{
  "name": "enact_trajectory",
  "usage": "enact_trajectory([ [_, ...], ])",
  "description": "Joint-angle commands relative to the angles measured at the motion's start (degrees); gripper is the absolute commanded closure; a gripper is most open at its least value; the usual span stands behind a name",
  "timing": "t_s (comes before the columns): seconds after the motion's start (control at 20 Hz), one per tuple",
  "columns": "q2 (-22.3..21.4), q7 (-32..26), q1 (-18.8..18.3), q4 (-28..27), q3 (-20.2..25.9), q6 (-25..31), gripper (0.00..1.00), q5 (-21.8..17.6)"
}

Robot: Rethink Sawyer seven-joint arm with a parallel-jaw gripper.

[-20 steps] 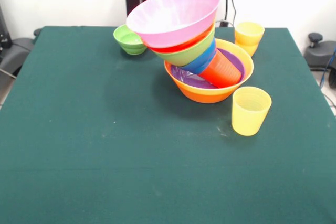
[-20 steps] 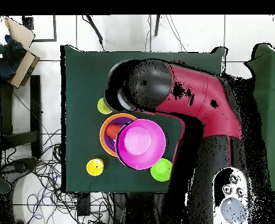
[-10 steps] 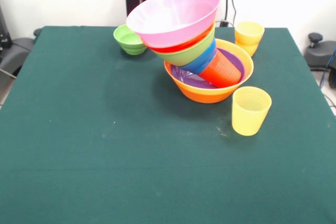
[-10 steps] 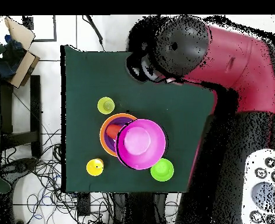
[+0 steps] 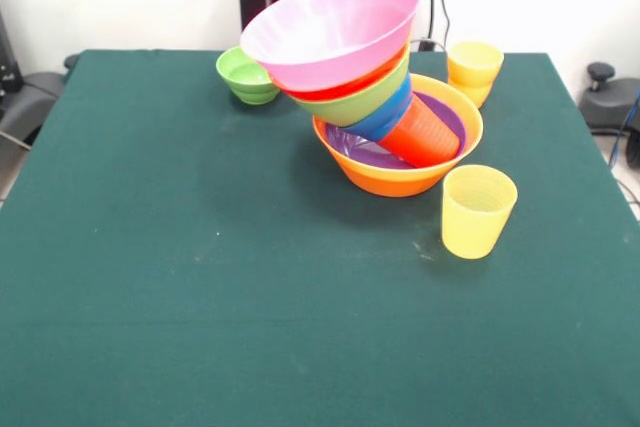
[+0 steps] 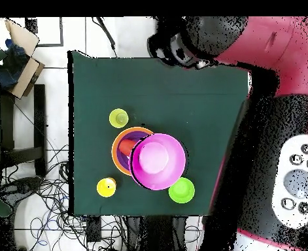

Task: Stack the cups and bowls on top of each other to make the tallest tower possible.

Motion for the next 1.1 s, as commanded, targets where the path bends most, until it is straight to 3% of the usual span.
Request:
enact_trajectory([
  [0.05, 9.9, -6.0, -0.2, -6.9, 3.3, 0.1, 0.0, -4.9],
  [0.6, 21.1, -1.4, 1.9, -32.6, 2.1, 16.8, 0.0, -5.7],
  [0.9, 24.6, -0.4, 2.2, -35.2, 1.8, 16.4, 0.0, -4.6],
  [1.1, 24.8, 1.3, 3.2, -39.4, 1.5, 23.4, 0.0, -3.9],
])
